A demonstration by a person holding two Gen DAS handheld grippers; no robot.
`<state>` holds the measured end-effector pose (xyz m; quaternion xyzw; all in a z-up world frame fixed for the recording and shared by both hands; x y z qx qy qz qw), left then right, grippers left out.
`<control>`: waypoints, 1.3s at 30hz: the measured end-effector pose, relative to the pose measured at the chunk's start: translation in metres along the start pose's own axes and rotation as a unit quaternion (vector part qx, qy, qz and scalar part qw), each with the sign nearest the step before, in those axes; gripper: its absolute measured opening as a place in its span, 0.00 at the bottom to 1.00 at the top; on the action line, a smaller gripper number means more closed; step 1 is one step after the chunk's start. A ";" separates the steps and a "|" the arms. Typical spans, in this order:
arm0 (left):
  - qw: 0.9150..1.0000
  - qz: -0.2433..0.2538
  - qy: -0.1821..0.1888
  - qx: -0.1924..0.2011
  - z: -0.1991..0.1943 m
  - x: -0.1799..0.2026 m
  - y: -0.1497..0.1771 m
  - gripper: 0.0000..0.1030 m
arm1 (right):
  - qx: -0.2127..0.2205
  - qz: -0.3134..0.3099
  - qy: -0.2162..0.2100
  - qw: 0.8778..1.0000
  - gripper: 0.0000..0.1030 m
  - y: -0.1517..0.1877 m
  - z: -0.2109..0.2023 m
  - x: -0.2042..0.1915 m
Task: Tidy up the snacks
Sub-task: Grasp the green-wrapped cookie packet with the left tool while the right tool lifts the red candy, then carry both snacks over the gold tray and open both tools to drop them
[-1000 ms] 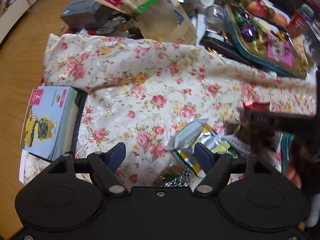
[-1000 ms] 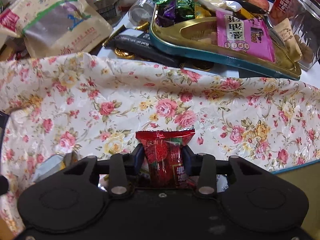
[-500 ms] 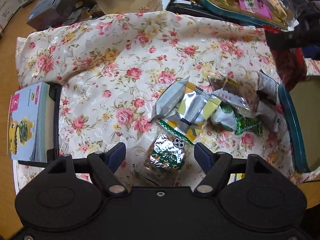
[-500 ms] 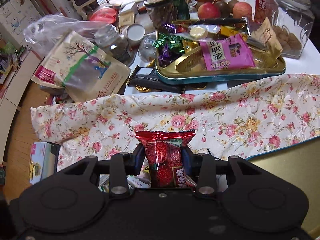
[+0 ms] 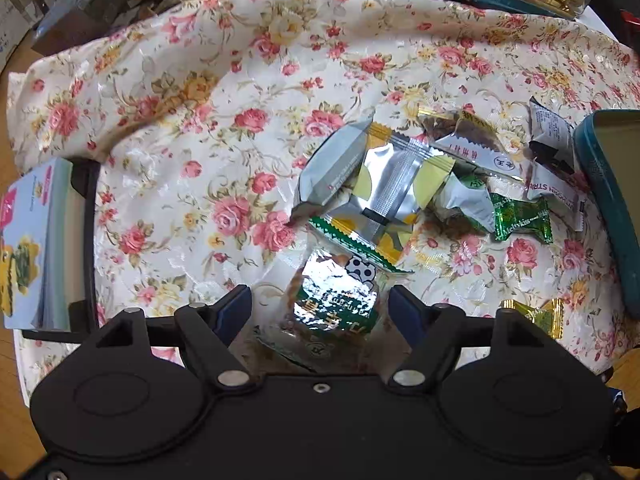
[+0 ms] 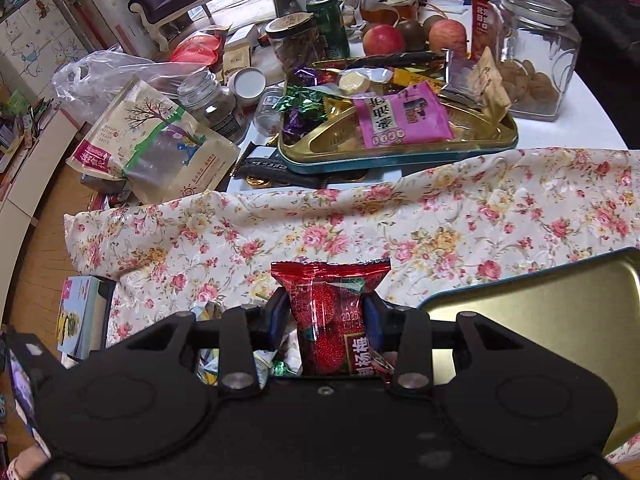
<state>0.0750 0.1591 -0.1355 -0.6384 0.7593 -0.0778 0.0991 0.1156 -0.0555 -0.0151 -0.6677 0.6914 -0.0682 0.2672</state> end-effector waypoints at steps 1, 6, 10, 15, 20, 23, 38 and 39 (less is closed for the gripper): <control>1.000 -0.002 0.002 -0.005 0.002 0.001 0.000 0.73 | 0.001 0.000 0.000 1.000 0.40 0.000 -0.002 0.002; 1.000 -0.009 0.004 -0.011 0.008 0.008 -0.001 0.73 | 0.011 0.000 -0.005 1.000 0.40 0.003 -0.013 0.007; 0.999 -0.035 0.020 -0.010 0.001 0.008 -0.007 0.55 | 0.017 -0.003 -0.004 1.000 0.40 0.004 -0.020 0.011; 0.994 -0.099 0.035 -0.016 -0.012 0.003 -0.012 0.55 | 0.024 0.000 0.000 1.000 0.40 0.006 -0.027 0.019; 0.993 -0.109 -0.005 0.046 -0.055 0.005 -0.034 0.55 | 0.035 0.012 0.010 0.999 0.40 0.005 -0.034 0.030; 0.989 -0.114 -0.012 0.097 -0.087 0.011 -0.054 0.55 | 0.046 0.021 0.019 0.999 0.40 0.004 -0.041 0.040; 0.980 -0.099 0.080 0.155 -0.154 0.116 -0.102 0.55 | 0.131 0.104 0.102 0.981 0.40 -0.012 -0.098 0.129; 0.980 -0.096 0.084 0.149 -0.153 0.124 -0.103 0.55 | 0.133 0.111 0.112 0.979 0.40 -0.011 -0.101 0.138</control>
Point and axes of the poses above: each gripper's, at about its wrist camera, not at the fingertips, and z roughly the way its jaws point, x to its right, y to its underside, the point moved 7 cm from there along z, roughly the way its jaws point, and after that the axes turned 2 degrees about -y, right-handed, at the moved point
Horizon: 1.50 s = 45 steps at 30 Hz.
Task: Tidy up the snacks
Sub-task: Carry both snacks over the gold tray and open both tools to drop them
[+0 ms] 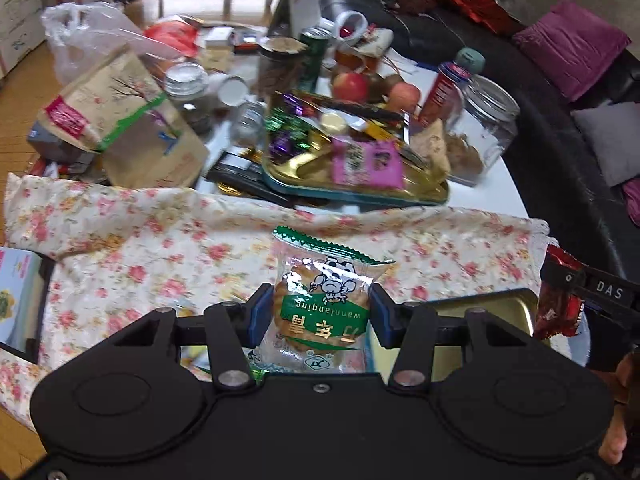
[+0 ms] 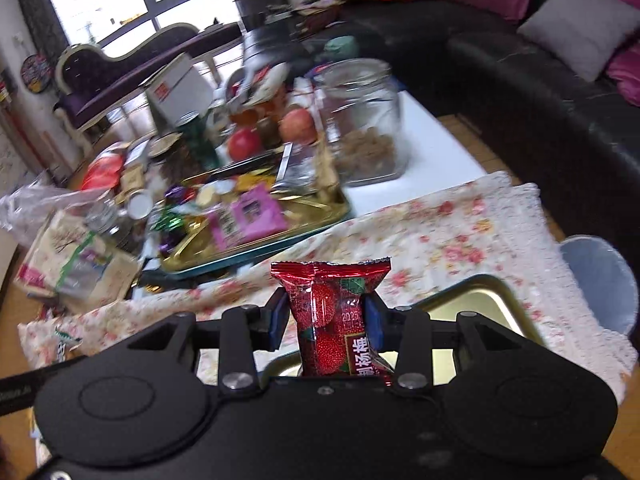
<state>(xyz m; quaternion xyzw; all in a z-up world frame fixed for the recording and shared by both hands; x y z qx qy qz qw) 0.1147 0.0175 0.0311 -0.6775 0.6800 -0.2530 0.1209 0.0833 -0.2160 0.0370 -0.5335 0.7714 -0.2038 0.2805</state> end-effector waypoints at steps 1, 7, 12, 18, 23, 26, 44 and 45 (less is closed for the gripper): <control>1.000 0.001 0.004 -0.006 0.003 0.008 0.002 0.55 | 0.003 0.005 0.011 1.000 0.40 -0.001 -0.001 0.009; 0.999 0.032 0.001 -0.029 0.020 0.059 0.016 0.55 | 0.020 0.022 0.089 0.996 0.40 0.001 -0.003 0.066; 0.997 0.053 0.002 -0.053 0.033 0.095 0.031 0.55 | 0.001 0.076 0.102 0.992 0.40 0.019 -0.008 0.106; 0.991 0.087 0.000 -0.098 0.053 0.125 0.058 0.55 | -0.018 0.119 0.075 0.990 0.40 0.025 -0.007 0.119; 0.986 0.094 -0.008 -0.137 0.069 0.133 0.077 0.55 | -0.040 0.099 0.089 0.990 0.40 0.026 0.006 0.112; 0.984 0.090 -0.013 -0.152 0.075 0.133 0.084 0.55 | -0.048 0.083 0.092 0.991 0.40 0.027 0.010 0.107; 0.982 0.079 -0.033 -0.167 0.086 0.129 0.085 0.55 | -0.082 0.063 0.101 0.990 0.41 0.036 0.027 0.103; 0.982 0.078 -0.034 -0.167 0.086 0.129 0.085 0.55 | -0.083 0.062 0.102 0.989 0.41 0.037 0.027 0.103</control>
Point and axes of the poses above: each gripper's, at about its wrist camera, not at the fingertips, and z roughly the way its jaws point, x to its right, y to its underside, the point moved 7 cm from there along z, roughly the way its jaws point, and after that the axes turned 2 degrees about -y, right-handed, at the moved point
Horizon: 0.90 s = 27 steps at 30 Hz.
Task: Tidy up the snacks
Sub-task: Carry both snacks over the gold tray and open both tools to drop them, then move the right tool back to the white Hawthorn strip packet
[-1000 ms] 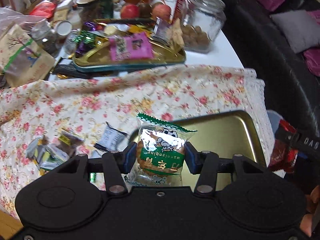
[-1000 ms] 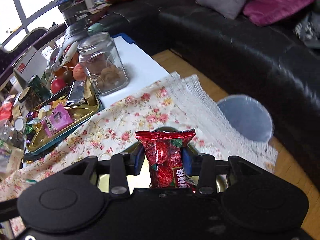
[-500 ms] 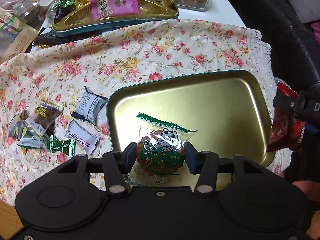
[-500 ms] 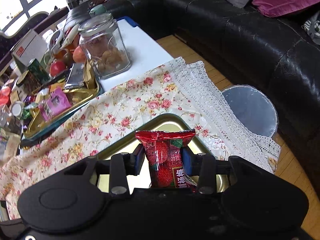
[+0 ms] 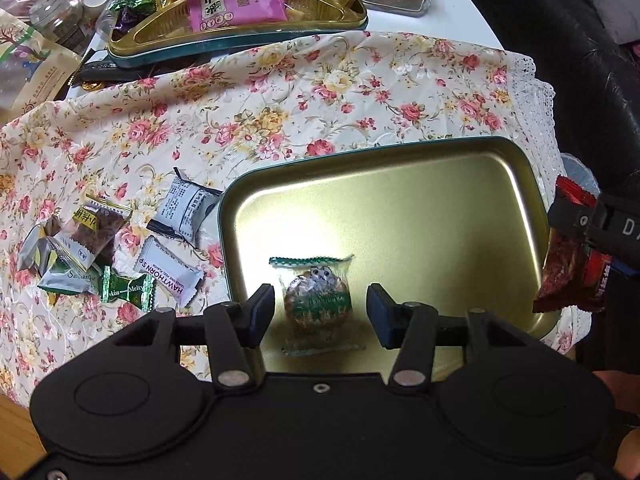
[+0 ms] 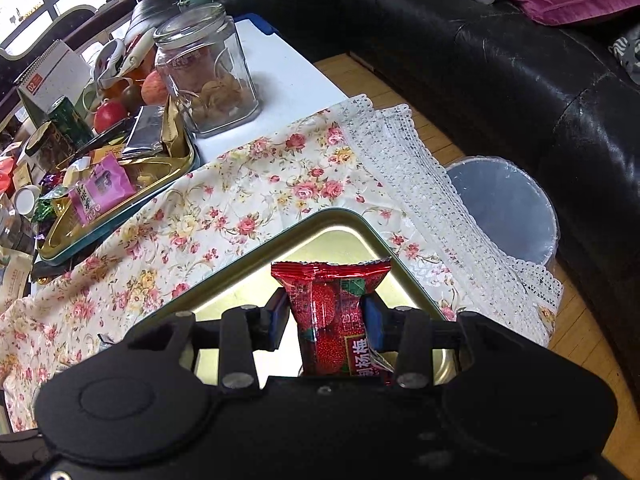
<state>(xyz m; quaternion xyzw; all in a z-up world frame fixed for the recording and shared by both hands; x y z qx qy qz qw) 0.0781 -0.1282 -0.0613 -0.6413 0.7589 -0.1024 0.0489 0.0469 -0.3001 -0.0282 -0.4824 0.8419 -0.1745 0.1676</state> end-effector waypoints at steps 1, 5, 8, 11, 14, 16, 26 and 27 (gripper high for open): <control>1.000 -0.001 -0.001 0.000 0.000 -0.001 0.000 0.55 | -0.001 -0.001 0.000 1.000 0.41 0.000 0.000 0.000; 1.000 -0.005 -0.003 -0.004 0.001 -0.003 0.000 0.55 | -0.006 0.000 -0.001 1.000 0.41 0.001 0.002 0.000; 1.000 -0.006 -0.001 -0.009 0.002 -0.003 0.001 0.55 | -0.010 0.001 0.000 1.000 0.41 0.001 0.003 0.000; 1.000 -0.003 -0.001 -0.009 0.002 -0.001 0.001 0.55 | -0.003 0.002 0.000 1.000 0.41 0.000 0.001 0.000; 1.000 0.000 -0.001 -0.009 0.002 0.000 0.002 0.55 | 0.004 -0.001 0.006 1.000 0.41 -0.002 -0.001 0.000; 1.000 0.002 -0.001 -0.008 0.002 0.000 0.002 0.55 | 0.005 0.000 0.005 1.000 0.41 -0.002 -0.001 0.001; 1.000 0.007 -0.020 0.006 -0.002 -0.002 0.001 0.55 | -0.001 0.000 0.002 1.000 0.42 -0.001 -0.001 0.001; 1.000 0.009 -0.023 0.007 -0.002 -0.002 0.001 0.55 | -0.002 0.000 0.002 1.000 0.43 -0.001 -0.001 0.000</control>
Point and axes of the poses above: each gripper's, at about its wrist camera, not at the fingertips, and z roughly the way its jaws point, x to its right, y to its underside, the point moved 7 cm from there along z, roughly the way its jaws point, and after that the axes turned 2 degrees about -y, right-handed, at the moved point
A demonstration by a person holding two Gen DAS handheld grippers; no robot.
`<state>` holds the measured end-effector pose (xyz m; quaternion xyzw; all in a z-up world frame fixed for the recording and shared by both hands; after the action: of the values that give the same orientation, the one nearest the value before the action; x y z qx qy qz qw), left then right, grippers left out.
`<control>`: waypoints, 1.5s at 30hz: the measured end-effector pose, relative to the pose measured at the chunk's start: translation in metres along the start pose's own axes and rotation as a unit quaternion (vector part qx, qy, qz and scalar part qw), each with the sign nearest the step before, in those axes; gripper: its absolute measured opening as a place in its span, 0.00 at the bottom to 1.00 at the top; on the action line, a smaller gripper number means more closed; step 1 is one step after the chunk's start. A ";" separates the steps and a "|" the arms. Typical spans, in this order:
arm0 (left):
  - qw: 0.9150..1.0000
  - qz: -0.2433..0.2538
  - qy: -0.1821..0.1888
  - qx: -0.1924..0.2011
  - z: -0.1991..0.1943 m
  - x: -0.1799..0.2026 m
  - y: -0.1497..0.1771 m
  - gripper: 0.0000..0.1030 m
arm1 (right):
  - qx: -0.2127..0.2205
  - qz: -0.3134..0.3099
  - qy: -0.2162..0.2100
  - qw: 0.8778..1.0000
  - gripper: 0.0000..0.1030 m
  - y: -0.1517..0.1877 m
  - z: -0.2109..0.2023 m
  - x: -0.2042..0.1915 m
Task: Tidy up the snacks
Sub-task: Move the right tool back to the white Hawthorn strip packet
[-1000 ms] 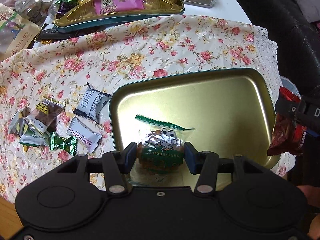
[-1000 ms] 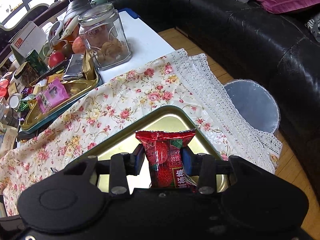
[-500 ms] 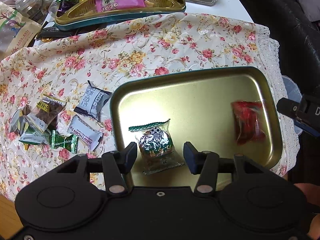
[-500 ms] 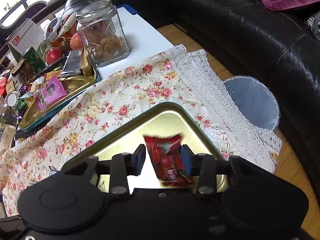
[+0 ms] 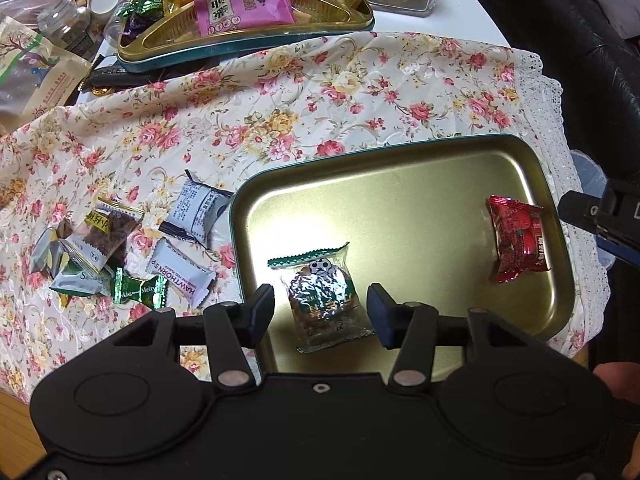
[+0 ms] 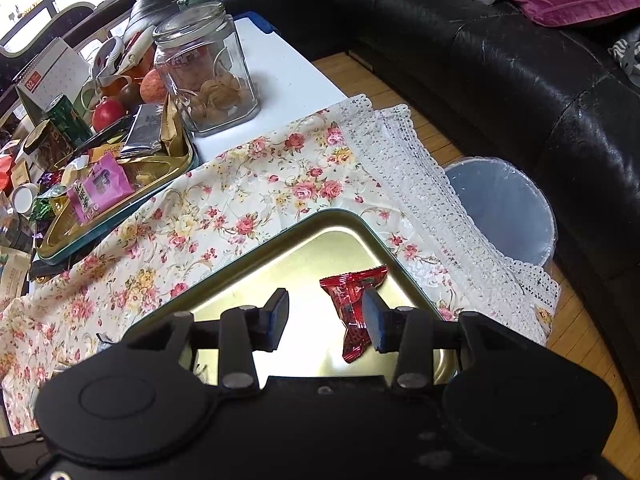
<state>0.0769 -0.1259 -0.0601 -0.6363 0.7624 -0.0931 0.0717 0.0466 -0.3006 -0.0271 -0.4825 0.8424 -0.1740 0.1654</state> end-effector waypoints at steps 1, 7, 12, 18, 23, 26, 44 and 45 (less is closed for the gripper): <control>1.000 0.001 -0.002 0.001 0.000 0.000 0.000 0.55 | 0.000 -0.001 0.000 1.000 0.44 0.000 0.000 0.000; 1.000 0.016 -0.009 0.009 -0.002 0.001 0.003 0.55 | -0.013 -0.011 0.001 1.000 0.45 0.001 0.003 -0.002; 0.999 0.019 -0.015 0.021 -0.007 -0.003 0.004 0.55 | -0.021 -0.018 0.003 1.000 0.47 0.003 0.005 -0.006; 0.999 0.004 -0.019 0.027 -0.011 -0.016 0.003 0.55 | -0.028 -0.016 0.000 0.999 0.47 0.003 0.006 -0.014; 0.999 -0.001 -0.027 0.036 -0.015 -0.028 0.002 0.55 | -0.033 -0.019 -0.003 0.999 0.47 0.005 0.007 -0.024; 0.999 -0.004 -0.030 0.041 -0.018 -0.036 0.002 0.55 | -0.039 -0.017 -0.009 0.999 0.47 0.007 0.008 -0.033; 0.989 -0.075 -0.064 0.108 -0.050 -0.144 -0.008 0.56 | -0.042 -0.061 -0.073 0.995 0.48 0.024 -0.010 -0.135; 0.988 -0.087 -0.069 0.108 -0.050 -0.154 -0.008 0.56 | -0.042 -0.064 -0.074 0.994 0.48 0.026 -0.010 -0.140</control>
<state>0.1011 0.0270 -0.0105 -0.6935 0.6831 -0.1368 0.1838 0.0895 -0.1648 -0.0151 -0.5535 0.8018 -0.1127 0.1949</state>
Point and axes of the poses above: each gripper's, at about its wrist camera, not at the fingertips, and z roughly the way its jaws point, x to its right, y to its underside, the point moved 7 cm from there along z, roughly the way its jaws point, and after that the axes turned 2 degrees about -y, right-handed, at the moved point
